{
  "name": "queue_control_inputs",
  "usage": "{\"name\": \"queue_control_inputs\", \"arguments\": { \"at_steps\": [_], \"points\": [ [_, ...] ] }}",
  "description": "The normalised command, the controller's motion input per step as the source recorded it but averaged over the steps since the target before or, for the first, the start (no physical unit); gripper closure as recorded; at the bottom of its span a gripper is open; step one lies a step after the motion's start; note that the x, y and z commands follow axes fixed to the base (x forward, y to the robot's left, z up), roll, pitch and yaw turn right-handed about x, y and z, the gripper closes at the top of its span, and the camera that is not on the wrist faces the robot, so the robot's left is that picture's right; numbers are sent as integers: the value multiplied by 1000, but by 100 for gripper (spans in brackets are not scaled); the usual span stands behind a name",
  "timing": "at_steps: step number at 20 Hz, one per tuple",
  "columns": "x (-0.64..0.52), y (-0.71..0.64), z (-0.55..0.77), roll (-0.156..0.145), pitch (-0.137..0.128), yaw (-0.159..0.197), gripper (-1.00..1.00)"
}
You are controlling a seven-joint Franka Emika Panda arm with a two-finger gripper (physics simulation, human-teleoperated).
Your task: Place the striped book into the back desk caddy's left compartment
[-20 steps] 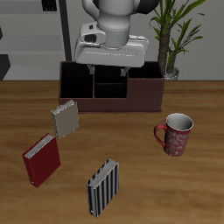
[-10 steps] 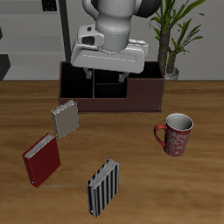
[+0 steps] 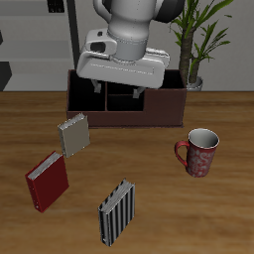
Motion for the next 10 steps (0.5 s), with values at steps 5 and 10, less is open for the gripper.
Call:
{"name": "queue_control_inputs", "arguments": {
  "at_steps": [5, 10],
  "points": [
    [146, -4, 72, -2, -26, 1, -100],
    [206, -18, 132, -5, -49, -3, -100]
  ]
}}
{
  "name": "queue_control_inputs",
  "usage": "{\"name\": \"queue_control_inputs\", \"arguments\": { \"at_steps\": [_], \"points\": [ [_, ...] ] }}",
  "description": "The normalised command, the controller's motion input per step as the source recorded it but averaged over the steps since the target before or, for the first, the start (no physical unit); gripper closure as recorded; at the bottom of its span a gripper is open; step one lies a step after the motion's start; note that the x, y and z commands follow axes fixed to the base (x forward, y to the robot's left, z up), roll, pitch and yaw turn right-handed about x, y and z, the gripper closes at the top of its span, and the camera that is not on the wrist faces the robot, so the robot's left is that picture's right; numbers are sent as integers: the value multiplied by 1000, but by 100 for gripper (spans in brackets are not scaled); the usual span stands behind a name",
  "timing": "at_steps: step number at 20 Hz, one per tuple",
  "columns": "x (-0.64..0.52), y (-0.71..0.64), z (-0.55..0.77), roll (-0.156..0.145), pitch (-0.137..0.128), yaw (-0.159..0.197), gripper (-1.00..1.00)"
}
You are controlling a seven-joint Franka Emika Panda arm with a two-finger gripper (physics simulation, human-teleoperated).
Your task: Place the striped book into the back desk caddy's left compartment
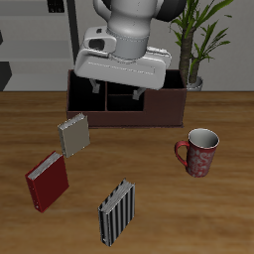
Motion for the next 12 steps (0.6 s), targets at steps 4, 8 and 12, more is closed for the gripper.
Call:
{"name": "queue_control_inputs", "arguments": {
  "at_steps": [4, 8, 12],
  "points": [
    [190, -6, 86, 14, -41, -15, -100],
    [285, -69, 71, -16, -39, -10, -100],
    [337, -133, 15, -33, -14, -70, -100]
  ]
}}
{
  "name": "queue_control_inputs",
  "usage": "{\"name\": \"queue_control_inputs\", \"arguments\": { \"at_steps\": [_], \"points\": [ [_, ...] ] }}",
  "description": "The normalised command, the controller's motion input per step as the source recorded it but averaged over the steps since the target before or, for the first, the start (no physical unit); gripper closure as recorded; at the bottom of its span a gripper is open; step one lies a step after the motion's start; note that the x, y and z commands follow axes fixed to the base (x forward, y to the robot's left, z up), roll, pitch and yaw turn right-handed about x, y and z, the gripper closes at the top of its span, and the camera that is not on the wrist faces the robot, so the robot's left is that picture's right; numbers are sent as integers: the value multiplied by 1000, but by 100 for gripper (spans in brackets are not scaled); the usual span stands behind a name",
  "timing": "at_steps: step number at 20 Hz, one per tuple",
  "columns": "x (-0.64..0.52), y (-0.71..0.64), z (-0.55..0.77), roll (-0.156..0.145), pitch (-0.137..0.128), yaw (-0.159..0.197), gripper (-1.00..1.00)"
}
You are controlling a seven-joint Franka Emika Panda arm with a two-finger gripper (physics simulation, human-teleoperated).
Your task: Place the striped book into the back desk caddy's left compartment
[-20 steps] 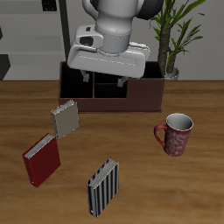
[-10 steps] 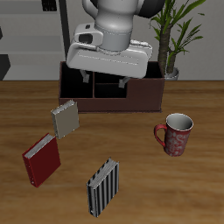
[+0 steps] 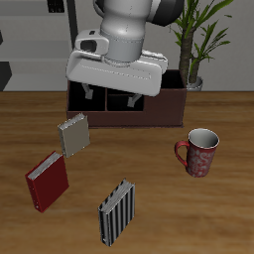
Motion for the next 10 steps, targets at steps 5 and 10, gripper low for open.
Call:
{"name": "queue_control_inputs", "arguments": {
  "at_steps": [5, 10],
  "points": [
    [222, -12, -44, -7, -18, -15, -100],
    [183, 196, -107, 45, -41, -20, -100]
  ]
}}
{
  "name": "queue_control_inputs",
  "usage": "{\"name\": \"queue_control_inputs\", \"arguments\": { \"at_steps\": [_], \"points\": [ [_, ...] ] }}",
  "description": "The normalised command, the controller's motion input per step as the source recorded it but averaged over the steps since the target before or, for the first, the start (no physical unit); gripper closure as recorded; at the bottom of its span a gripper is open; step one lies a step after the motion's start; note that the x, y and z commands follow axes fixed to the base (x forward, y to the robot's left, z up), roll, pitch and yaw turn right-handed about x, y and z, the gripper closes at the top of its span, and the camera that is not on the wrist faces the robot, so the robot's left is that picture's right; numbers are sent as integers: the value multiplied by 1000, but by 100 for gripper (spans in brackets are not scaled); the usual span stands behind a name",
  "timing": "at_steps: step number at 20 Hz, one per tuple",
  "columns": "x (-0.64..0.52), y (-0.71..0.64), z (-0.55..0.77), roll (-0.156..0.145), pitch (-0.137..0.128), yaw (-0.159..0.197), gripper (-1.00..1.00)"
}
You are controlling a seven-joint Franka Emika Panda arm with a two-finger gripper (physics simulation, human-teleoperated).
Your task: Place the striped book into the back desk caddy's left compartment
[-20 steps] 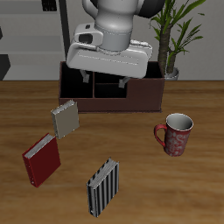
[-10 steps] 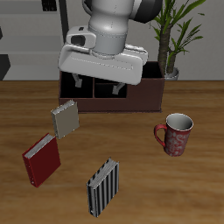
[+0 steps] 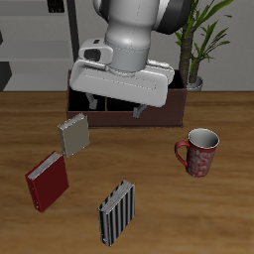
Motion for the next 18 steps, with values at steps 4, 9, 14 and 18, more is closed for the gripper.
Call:
{"name": "queue_control_inputs", "arguments": {
  "at_steps": [4, 9, 14, 18],
  "points": [
    [128, 137, -111, 30, -25, -37, -100],
    [79, 48, -112, -2, -38, -18, -100],
    [113, -114, -173, -17, -41, -30, -100],
    [65, -45, -140, 14, -40, -88, -100]
  ]
}}
